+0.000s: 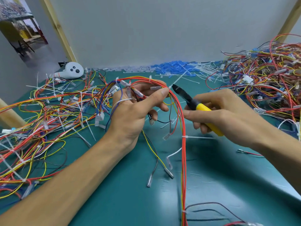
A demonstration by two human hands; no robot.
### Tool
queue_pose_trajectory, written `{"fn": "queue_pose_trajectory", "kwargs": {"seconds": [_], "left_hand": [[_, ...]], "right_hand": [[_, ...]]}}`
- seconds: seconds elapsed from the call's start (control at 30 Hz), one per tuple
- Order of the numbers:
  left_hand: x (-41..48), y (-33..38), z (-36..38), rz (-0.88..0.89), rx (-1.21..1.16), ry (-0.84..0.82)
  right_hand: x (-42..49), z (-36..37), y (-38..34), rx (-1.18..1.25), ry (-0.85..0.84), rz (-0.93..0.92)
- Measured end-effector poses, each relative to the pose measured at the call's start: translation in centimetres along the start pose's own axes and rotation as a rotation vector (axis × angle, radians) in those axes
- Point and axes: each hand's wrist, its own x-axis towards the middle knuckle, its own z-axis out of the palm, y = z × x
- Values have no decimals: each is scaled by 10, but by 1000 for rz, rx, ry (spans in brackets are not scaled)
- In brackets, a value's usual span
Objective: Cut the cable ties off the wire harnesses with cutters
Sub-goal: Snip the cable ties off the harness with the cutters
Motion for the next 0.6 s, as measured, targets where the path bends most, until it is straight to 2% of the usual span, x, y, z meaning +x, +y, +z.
{"fn": "queue_pose_trajectory", "kwargs": {"seconds": [0.23,0.6], "left_hand": [[-2,3,1,-10,3,-104],[-6,5,3,-84,-94,-142]], "right_hand": [[-2,7,-7,8,-33,-22],[-7,7,-17,114,-144,92]]}}
